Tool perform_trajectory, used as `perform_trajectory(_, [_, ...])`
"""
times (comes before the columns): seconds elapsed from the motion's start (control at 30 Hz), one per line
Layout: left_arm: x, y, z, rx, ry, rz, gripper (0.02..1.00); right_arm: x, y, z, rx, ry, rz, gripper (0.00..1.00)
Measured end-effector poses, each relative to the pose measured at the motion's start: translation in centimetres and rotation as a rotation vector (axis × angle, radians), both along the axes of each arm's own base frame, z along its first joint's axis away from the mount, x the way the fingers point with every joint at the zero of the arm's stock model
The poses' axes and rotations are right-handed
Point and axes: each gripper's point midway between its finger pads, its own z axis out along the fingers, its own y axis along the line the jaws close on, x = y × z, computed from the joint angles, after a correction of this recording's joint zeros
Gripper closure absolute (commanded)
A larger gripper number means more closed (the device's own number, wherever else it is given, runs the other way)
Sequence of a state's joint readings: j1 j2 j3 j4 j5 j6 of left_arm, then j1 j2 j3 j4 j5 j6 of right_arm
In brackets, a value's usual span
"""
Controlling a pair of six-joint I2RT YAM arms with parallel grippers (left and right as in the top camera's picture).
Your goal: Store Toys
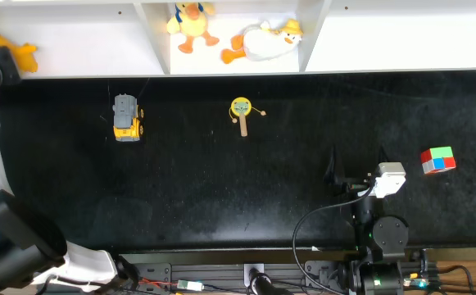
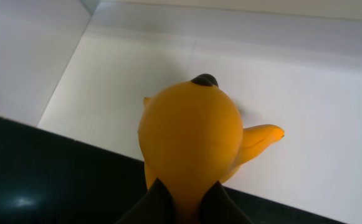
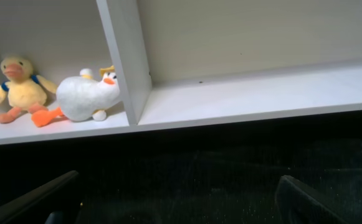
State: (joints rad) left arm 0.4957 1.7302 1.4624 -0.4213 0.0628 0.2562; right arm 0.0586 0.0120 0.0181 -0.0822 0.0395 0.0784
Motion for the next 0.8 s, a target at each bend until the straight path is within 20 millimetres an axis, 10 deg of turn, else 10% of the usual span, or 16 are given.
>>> perform_trajectory(0.37, [1.0,-0.8,-0.2,0.005,-0.007,-0.022,0.805,0.0,0.0,0.0,0.000,0.000,0.000,0.007])
perform_trajectory(0.63, [1.2,-0.8,-0.3,-0.004,-0.015,-0.016,0.020,0.0,0.0,0.0,0.000,0.000,0.000,0.005])
perform_trajectory(0.8, [1.5,-0.7,-0.1,0.000,-0.029,-0.013,0.023,0.0,0.0,0.0,0.000,0.000,-0.001,0.005])
